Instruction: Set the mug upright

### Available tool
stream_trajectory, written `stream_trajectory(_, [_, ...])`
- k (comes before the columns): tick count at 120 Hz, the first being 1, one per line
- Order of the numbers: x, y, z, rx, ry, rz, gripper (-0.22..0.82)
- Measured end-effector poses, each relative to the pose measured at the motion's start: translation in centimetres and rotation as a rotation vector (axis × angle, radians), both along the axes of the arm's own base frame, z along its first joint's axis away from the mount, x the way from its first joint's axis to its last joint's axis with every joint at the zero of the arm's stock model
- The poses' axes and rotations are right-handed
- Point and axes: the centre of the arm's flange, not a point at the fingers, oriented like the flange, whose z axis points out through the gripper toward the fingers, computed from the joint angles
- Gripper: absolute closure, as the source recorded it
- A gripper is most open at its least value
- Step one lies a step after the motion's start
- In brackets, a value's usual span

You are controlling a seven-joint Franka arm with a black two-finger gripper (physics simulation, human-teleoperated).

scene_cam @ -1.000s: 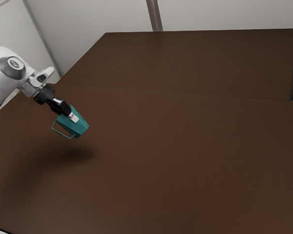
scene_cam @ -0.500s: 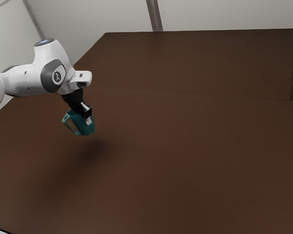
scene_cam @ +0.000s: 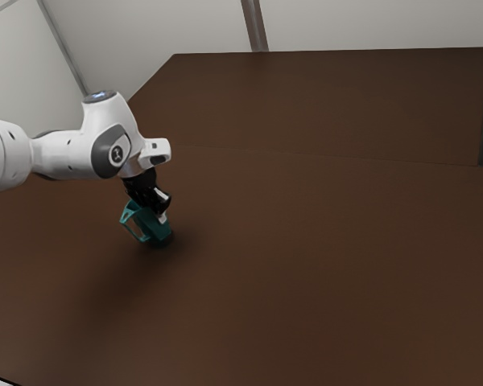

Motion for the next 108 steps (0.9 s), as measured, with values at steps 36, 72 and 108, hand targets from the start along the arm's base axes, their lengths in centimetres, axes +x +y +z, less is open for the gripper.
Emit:
stream_trajectory(36, [0.2,-0.1,-0.4,-0.008,-0.005,0.062,0.47])
stream_trajectory(72, [1.9,-0.9,11.4,-0.016,-0.126,0.084,0.11])
stream_trajectory(108, [1.6,-1.1,25.1,-0.024,-0.115,0.085,0.03])
